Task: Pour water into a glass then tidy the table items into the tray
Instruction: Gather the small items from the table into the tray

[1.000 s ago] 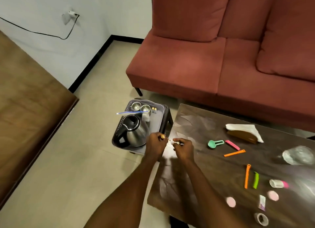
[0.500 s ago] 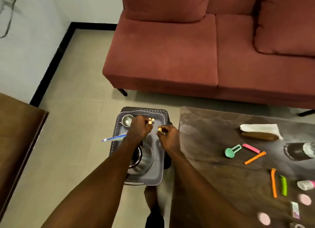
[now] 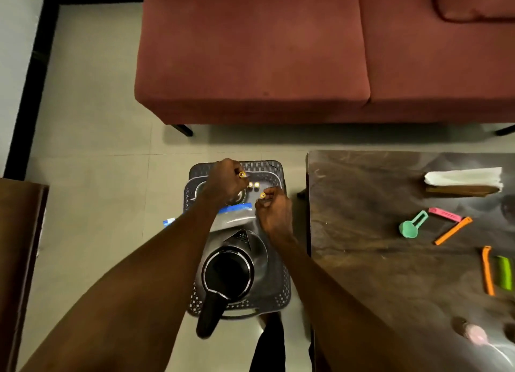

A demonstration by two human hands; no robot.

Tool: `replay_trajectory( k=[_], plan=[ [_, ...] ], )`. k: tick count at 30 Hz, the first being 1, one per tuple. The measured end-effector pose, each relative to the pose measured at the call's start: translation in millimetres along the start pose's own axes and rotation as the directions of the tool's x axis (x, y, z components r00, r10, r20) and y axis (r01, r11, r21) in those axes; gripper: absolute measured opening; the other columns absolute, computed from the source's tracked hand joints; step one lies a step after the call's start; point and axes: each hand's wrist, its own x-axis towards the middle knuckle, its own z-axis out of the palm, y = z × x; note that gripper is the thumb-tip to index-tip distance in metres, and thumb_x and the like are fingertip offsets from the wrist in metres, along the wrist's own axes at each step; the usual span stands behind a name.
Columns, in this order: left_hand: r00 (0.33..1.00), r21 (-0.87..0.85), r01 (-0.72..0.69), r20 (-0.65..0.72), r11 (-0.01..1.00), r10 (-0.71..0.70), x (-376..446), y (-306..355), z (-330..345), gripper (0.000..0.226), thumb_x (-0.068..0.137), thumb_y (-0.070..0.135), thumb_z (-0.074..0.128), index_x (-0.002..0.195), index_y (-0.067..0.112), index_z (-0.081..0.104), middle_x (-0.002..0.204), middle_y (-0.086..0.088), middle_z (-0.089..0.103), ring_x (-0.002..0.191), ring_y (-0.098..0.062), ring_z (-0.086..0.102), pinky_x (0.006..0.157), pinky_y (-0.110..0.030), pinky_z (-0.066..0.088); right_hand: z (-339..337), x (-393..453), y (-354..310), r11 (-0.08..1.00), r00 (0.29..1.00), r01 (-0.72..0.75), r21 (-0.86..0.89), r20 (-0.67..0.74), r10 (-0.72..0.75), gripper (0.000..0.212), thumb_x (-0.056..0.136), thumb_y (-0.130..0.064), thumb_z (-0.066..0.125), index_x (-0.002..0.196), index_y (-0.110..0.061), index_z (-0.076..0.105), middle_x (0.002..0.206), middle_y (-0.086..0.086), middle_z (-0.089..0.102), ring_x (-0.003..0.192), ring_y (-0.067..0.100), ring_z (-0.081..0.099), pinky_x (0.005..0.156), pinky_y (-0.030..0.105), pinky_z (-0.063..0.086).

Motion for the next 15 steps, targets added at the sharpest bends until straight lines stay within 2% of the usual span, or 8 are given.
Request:
replay_trajectory(
  k=[2,5,8,10,12,15],
  plan=[
    [0.999,0.06,-0.015,0.034,0.998,0.013,8.1,-3.6,3.4,0.007,0.068,0.012,0.078,0.07,0.013,0.072,0.06,0.002,0.06,0.056,-0.013,0.054,0.051,-0.023,0.032,5.1,1.8,2.8,1.0,1.0,-0.012,-0.01,-0.007,0.012,0.019,0.088,-0.007,0.063,0.107,-0.006,0.061,0.097,0.008,0.068,0.086,0.021,0.067,0.076,0.032,0.058],
    [0.993,0.087,-0.005,0.115,0.996,-0.005,11.1,-7.6,15.2,0.012,0.068,0.009,0.079,0.067,0.014,0.067,0.062,0.001,0.062,0.053,-0.005,0.051,0.051,-0.024,0.039,14.7,5.7,6.0,1.0,1.0,-0.025,-0.012,-0.02,0.025,0.014,0.091,-0.007,0.06,0.104,-0.002,0.063,0.097,0.01,0.068,0.085,0.022,0.067,0.078,0.035,0.058],
    [0.986,0.133,-0.014,0.164,0.991,-0.008,5.7,-9.8,29.9,0.01,0.073,0.009,0.075,0.08,0.009,0.068,0.077,-0.006,0.068,0.068,-0.017,0.062,0.055,-0.025,0.043,21.4,10.6,5.8,0.998,0.998,-0.05,-0.026,-0.039,0.049,0.01,0.094,-0.009,0.06,0.098,-0.003,0.066,0.092,0.008,0.069,0.08,0.019,0.067,0.07,0.029,0.057],
    [0.988,0.246,-0.068,0.15,0.967,0.031,2.8,-7.8,36.8,0.01,0.08,0.018,0.071,0.087,0.011,0.068,0.084,-0.008,0.069,0.076,-0.024,0.064,0.062,-0.03,0.048,23.2,14.3,6.6,0.999,0.998,-0.032,-0.009,-0.053,0.031,0.01,0.093,-0.009,0.06,0.096,-0.002,0.067,0.088,0.006,0.068,0.076,0.019,0.065,0.063,0.02,0.051],
    [0.991,0.423,-0.119,0.109,0.898,0.08,2.1,-4.5,38.9,0.011,0.083,0.027,0.067,0.088,0.017,0.068,0.087,-0.007,0.07,0.084,-0.028,0.066,0.071,-0.034,0.05,24.6,16.8,8.0,1.0,0.998,-0.005,-0.001,-0.059,0.005,0.011,0.092,-0.009,0.061,0.096,-0.001,0.068,0.089,0.008,0.069,0.078,0.02,0.065,0.065,0.024,0.053],
    [0.987,0.556,-0.161,0.092,0.815,0.132,1.6,-4.6,42.0,0.013,0.083,0.029,0.067,0.092,0.02,0.066,0.092,-0.005,0.069,0.088,-0.028,0.067,0.068,-0.032,0.039,29.1,18.5,12.0,1.0,0.996,0.023,0.017,-0.086,-0.021,0.01,0.09,-0.005,0.063,0.097,0.0,0.068,0.091,0.012,0.07,0.077,0.02,0.064,0.067,0.029,0.054]
  ],
)
